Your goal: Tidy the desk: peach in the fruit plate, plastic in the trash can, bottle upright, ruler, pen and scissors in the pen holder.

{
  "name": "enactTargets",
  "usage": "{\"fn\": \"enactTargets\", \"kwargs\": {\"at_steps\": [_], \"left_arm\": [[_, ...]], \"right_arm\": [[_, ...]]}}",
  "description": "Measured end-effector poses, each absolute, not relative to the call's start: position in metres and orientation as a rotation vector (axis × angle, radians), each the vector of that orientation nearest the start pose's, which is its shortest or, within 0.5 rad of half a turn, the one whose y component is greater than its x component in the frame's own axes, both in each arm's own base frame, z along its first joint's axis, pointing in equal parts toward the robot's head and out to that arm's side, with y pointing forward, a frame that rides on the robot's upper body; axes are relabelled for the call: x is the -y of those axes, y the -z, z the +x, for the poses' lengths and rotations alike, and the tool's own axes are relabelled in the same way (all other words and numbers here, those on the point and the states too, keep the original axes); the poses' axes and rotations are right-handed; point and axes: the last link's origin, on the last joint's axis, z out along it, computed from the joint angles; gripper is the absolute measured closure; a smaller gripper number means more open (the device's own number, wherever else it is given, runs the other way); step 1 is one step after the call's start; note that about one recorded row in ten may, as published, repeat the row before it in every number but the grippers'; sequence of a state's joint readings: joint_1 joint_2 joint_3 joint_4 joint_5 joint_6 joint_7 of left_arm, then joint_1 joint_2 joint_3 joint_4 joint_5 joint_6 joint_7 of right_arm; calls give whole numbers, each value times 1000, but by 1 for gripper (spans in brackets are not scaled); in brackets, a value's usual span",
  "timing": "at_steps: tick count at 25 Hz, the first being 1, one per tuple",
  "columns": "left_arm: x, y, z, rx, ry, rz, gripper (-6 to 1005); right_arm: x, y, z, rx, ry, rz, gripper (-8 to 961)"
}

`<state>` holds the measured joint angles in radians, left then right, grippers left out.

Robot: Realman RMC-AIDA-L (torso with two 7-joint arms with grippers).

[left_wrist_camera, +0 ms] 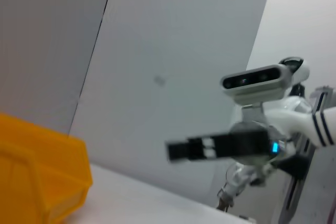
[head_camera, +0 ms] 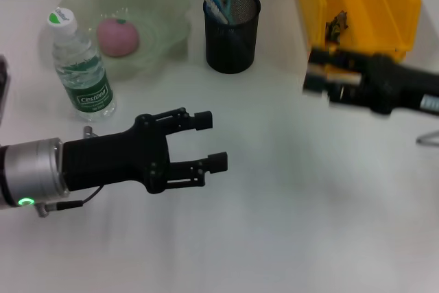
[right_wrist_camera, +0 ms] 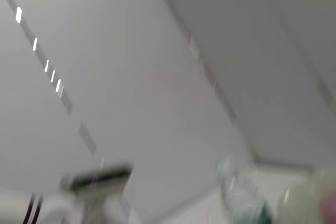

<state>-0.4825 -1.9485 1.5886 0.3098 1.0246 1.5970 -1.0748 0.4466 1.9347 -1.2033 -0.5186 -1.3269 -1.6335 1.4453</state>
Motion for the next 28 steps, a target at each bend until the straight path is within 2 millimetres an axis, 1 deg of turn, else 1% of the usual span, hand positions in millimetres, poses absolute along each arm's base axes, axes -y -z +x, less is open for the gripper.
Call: {"fn": "enactTargets", "kwargs": {"at_steps": [1, 2, 3, 4, 5, 8, 11, 12, 19, 28], "left_arm": [[-281, 36, -252, 541, 1101, -2815, 197], [-282, 37, -252, 542, 1092, -2816, 197], [-282, 38, -252, 541, 1086, -2817, 197], [-283, 38, -252, 539, 1083, -2815, 197], [-283, 38, -252, 539, 1083, -2815, 197], [-283, 39, -256, 551, 1054, -2810, 197], [-282, 41, -260, 563, 1019, -2813, 197], [-282, 42, -263, 569, 993, -2818, 197], [-284, 43, -266, 576, 959, -2815, 197], [-284, 43, -266, 576, 954, -2819, 197]], "right_arm": [[-308, -15, 248, -761, -1129, -2731, 149], [-302, -11, 252, -679, -1050, -2807, 149], [-302, -11, 252, -679, -1050, -2807, 149], [-297, -8, 257, -592, -979, -2853, 149], [-297, -8, 257, -592, -979, -2853, 149], [-292, 1, 268, -485, -898, -2855, 149], [-292, 2, 269, -471, -890, -2852, 149], [-292, 6, 271, -457, -870, -2845, 149], [-293, 15, 271, -452, -827, -2851, 149], [-294, 17, 269, -446, -820, -2859, 149]]}}
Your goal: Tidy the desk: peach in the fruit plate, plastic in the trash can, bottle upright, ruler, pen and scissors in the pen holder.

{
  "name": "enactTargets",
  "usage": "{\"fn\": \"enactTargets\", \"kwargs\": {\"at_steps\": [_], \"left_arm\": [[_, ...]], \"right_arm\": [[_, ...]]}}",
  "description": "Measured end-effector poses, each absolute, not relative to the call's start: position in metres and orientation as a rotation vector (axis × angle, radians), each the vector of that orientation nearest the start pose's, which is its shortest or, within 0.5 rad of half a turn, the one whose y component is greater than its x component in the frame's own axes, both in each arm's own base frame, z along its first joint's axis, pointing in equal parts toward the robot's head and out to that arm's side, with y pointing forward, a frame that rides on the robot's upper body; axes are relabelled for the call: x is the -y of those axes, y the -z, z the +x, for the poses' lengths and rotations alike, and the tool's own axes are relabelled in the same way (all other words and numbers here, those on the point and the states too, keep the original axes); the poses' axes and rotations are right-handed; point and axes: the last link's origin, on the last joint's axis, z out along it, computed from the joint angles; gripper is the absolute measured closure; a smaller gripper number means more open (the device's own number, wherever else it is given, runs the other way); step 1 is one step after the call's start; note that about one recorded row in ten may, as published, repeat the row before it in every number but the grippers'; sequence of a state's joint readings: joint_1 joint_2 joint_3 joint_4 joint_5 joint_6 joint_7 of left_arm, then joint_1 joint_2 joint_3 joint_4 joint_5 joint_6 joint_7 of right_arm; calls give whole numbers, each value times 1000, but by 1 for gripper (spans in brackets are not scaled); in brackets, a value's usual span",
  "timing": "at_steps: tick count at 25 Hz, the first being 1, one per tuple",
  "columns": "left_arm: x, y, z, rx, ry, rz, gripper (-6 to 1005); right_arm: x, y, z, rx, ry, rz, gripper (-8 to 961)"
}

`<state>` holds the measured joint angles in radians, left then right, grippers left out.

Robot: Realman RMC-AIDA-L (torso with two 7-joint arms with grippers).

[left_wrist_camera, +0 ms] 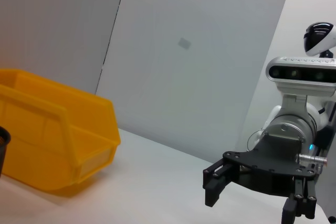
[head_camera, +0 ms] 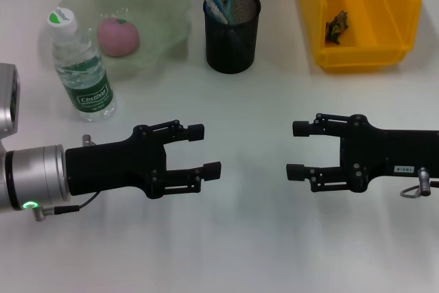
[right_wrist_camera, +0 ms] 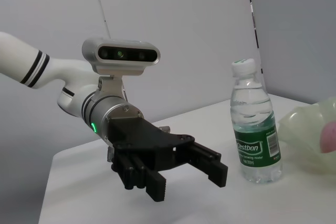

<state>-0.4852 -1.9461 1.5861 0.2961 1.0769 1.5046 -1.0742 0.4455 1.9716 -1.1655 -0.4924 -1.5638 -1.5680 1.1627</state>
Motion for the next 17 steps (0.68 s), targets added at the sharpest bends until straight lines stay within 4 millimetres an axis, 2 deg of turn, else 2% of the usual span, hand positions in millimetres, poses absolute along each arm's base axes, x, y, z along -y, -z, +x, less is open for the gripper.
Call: {"fn": "enactTargets", "kwargs": {"at_steps": [17], "left_arm": [[-284, 39, -267, 579, 958, -2816, 197]], "right_arm": [[-294, 18, 270, -446, -808, -2864, 149]]}}
